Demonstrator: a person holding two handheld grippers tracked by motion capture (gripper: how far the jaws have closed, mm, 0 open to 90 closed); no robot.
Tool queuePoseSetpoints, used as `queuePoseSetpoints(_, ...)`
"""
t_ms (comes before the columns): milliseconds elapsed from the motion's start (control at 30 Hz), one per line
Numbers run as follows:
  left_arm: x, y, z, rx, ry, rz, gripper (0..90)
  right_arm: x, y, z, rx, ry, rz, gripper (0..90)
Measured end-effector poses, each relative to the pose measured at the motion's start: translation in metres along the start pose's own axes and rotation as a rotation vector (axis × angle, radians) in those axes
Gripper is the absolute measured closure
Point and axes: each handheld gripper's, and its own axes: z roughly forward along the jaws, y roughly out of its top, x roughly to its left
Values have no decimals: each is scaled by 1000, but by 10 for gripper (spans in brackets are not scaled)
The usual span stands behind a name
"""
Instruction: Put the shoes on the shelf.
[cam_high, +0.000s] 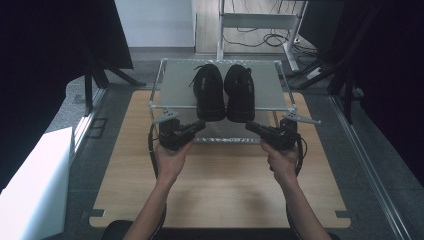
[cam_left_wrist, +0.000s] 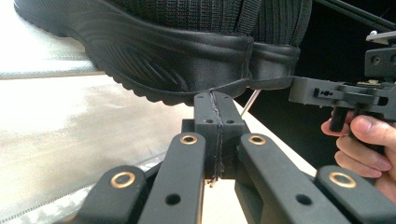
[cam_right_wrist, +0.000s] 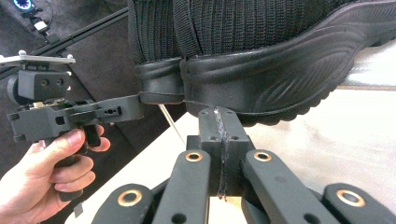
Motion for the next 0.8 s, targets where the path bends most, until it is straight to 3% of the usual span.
queuePoseSetpoints(800,18,22,27,23,57,-42,898,-23,11,26,-26,-51,61,900)
